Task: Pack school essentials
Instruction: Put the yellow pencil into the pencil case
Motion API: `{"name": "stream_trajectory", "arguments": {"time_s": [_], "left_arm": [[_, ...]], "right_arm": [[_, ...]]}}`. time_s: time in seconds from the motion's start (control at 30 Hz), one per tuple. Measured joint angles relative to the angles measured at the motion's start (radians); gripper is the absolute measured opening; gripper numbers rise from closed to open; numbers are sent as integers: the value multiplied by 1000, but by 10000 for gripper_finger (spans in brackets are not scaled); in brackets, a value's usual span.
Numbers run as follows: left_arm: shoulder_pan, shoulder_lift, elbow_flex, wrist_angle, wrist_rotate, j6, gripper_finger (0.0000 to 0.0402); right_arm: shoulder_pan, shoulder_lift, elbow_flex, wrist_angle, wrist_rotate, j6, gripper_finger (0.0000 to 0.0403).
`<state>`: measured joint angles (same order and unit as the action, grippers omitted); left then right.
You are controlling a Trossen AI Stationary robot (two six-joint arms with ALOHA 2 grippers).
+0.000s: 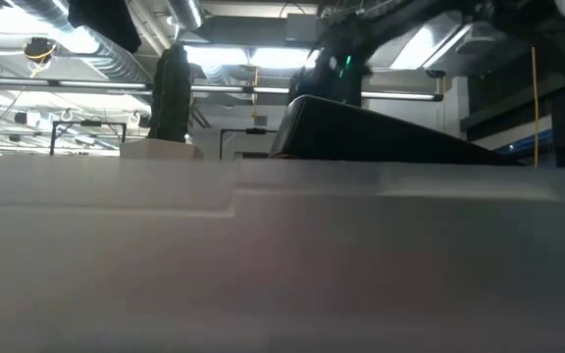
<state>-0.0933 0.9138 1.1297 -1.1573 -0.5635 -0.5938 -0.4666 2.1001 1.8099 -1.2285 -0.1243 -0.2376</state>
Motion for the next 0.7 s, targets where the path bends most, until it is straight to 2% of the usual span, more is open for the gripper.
{"name": "stream_trajectory", "arguments": {"time_s": [0.2, 0.47, 0.6, 0.7], "left_arm": [[0, 0, 0, 0, 0, -2, 105], [0, 0, 0, 0, 0, -6, 105], [0, 0, 0, 0, 0, -3, 105], [0, 0, 0, -8, 0, 0, 105]], "right_arm": [[74, -157, 1, -94, -166, 129, 20], [299, -300, 1, -156, -237, 341, 20], [438, -303, 1, -153, -247, 416, 20], [535, -305, -29, -79, -255, 477, 20]]}}
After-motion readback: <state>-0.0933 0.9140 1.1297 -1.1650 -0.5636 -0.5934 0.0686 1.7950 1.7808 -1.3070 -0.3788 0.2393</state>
